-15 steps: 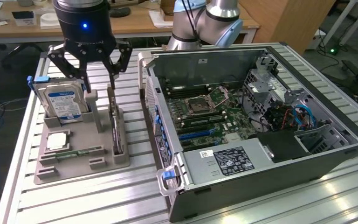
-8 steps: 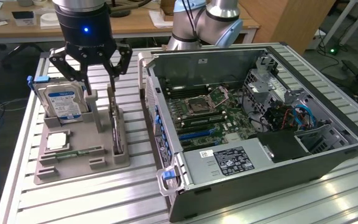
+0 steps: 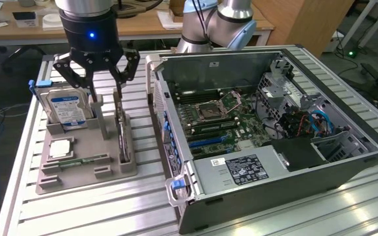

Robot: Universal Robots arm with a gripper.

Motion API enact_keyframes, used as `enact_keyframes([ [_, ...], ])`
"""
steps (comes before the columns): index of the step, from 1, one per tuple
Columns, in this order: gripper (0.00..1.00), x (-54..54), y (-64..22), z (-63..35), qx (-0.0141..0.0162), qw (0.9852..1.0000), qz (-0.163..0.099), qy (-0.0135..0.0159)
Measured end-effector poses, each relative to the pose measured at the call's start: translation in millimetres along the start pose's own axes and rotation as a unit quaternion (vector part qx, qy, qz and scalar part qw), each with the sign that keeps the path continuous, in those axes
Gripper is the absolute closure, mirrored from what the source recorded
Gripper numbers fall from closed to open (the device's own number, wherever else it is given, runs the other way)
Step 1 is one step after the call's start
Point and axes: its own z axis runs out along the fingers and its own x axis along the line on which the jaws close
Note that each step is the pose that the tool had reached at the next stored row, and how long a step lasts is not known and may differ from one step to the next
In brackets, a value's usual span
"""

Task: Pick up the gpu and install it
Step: 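Pick up the gpu and move the gpu toward the slot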

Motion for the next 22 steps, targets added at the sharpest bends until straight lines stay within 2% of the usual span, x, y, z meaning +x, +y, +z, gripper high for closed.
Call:
enact_keyframes([
  [22, 0.47, 0.2, -0.5, 15.9, -0.0001, 1.0000, -0.008, 0.0001],
])
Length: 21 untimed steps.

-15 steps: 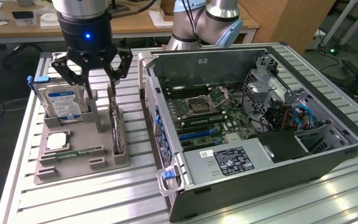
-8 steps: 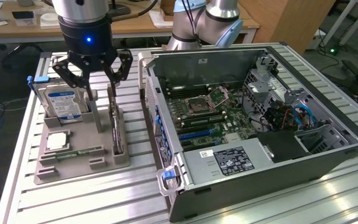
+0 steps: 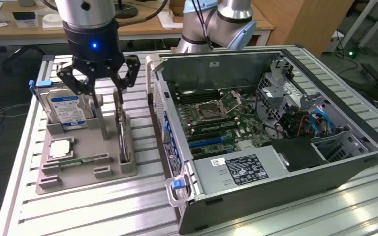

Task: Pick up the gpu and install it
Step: 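Pick up the gpu and move the gpu toward the slot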

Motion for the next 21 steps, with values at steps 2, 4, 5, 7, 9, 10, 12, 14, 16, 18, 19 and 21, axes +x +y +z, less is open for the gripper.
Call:
enact_keyframes([
  [2, 0.47, 0.0, 0.0, 1.2, 0.0000, 1.0000, -0.001, 0.0000],
  [4, 0.47, 0.0, -0.1, 2.5, 0.0000, 1.0000, -0.001, 0.0000],
  [5, 0.47, 0.0, -0.1, 3.2, 0.0000, 1.0000, -0.001, 0.0000],
  [7, 0.47, 0.1, -0.2, 4.6, 0.0000, 1.0000, -0.001, -0.0002],
  [9, 0.47, 0.1, -0.3, 6.2, 0.0000, 1.0000, -0.001, -0.0007],
  [10, 0.47, 0.2, -0.4, 7.0, 0.0001, 1.0000, -0.001, -0.0011],
  [12, 0.47, 0.1, -0.7, 8.4, 0.0001, 1.0000, -0.001, -0.0020],
  [14, 0.47, 0.2, -0.9, 9.8, 0.0001, 1.0000, -0.001, -0.0030],
  [16, 0.47, 0.2, -1.1, 11.0, 0.0003, 1.0000, -0.001, -0.0038],
  [18, 0.47, 0.2, -1.2, 11.8, 0.0003, 1.0000, -0.001, -0.0041],
  [19, 0.47, 0.2, -1.2, 12.1, 0.0003, 1.0000, -0.001, -0.0042],
  [21, 0.47, 0.0, -1.3, 12.7, 0.0002, 1.0000, -0.001, -0.0042],
])
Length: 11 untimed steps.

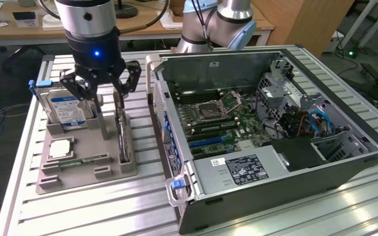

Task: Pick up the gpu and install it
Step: 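Pick up the gpu and move the gpu toward the slot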

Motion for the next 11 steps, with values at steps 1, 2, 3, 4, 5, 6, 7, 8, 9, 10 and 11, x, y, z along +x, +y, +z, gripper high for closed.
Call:
enact_keyframes([
  [1, 0.47, -0.3, -0.1, 0.3, 0.0000, 1.0000, 0.000, -0.0001],
  [2, 0.47, -0.5, -0.1, 0.5, -0.0001, 1.0000, 0.000, -0.0001],
  [3, 0.47, -0.7, -0.1, 0.7, 0.0000, 1.0000, 0.000, -0.0001],
  [4, 0.47, -1.0, -0.1, 0.8, 0.0000, 1.0000, 0.000, -0.0001],
  [5, 0.47, -1.2, -0.1, 1.0, 0.0000, 1.0000, 0.000, 0.0000],
  [6, 0.47, -1.3, -0.1, 1.2, 0.0000, 1.0000, 0.000, 0.0000],
  [7, 0.47, -1.4, -0.1, 1.4, 0.0000, 1.0000, 0.000, 0.0000],
  [8, 0.47, -1.5, -0.2, 1.5, 0.0001, 1.0000, 0.000, 0.0000],
  [9, 0.47, -1.5, -0.2, 1.7, 0.0001, 1.0000, 0.000, 0.0001],
  [10, 0.47, -1.6, -0.2, 1.9, 0.0001, 1.0000, 0.000, 0.0001],
  [11, 0.47, -1.6, -0.2, 2.2, 0.0000, 1.0000, 0.000, 0.0000],
])
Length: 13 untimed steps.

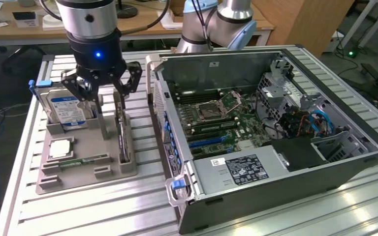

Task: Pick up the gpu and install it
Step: 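Pick up the gpu and move the gpu toward the slot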

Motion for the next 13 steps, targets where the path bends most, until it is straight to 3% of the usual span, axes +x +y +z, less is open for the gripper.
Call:
enact_keyframes([
  [13, 0.47, -0.1, -0.1, 3.7, 0.0000, 1.0000, 0.000, 0.0000],
])
